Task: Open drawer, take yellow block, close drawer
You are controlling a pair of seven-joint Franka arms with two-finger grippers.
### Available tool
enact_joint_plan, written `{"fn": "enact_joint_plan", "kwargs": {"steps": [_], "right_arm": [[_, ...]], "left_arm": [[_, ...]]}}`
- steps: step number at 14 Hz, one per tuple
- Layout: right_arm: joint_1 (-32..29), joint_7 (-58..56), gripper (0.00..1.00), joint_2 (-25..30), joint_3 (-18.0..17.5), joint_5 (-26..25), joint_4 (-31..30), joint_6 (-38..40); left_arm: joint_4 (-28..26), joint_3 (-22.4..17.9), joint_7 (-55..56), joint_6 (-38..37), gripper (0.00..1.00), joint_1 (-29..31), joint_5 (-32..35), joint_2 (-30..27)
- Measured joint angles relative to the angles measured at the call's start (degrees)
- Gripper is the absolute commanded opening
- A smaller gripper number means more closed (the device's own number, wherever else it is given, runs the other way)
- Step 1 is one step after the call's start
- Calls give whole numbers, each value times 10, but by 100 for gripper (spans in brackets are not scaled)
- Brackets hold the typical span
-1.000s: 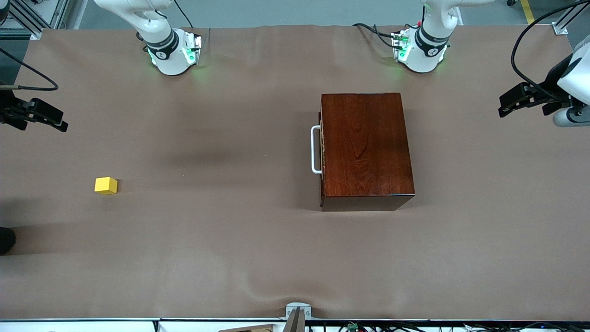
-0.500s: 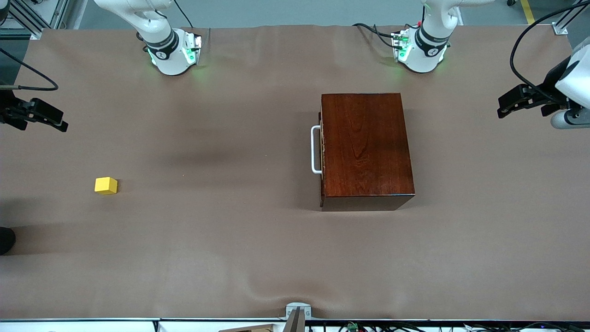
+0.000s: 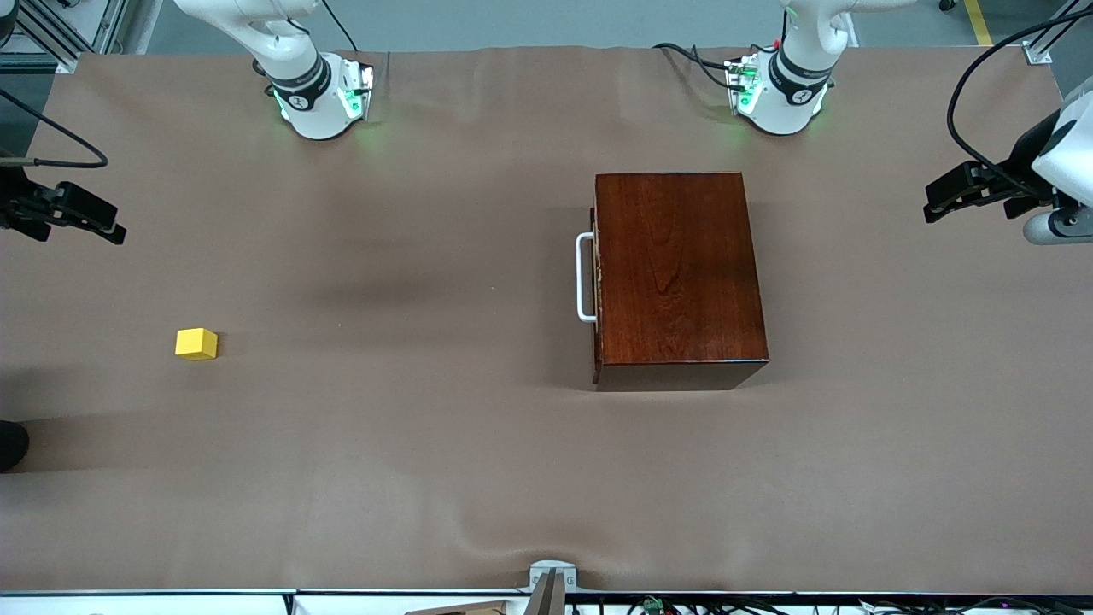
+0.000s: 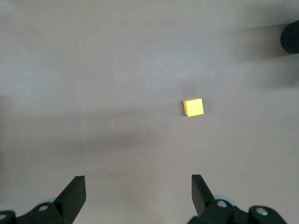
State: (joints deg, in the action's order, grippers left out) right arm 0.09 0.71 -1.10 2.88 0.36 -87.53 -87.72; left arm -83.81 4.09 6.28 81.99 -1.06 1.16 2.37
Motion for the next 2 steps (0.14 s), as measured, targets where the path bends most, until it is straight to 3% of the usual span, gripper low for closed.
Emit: {"fn": "enact_joint_plan", "kwargs": {"steps": [2], "right_arm": [[0, 0, 100, 0, 0, 0, 0, 0]], "left_arm": [[0, 0, 0, 0, 100, 0, 0, 0]]}}
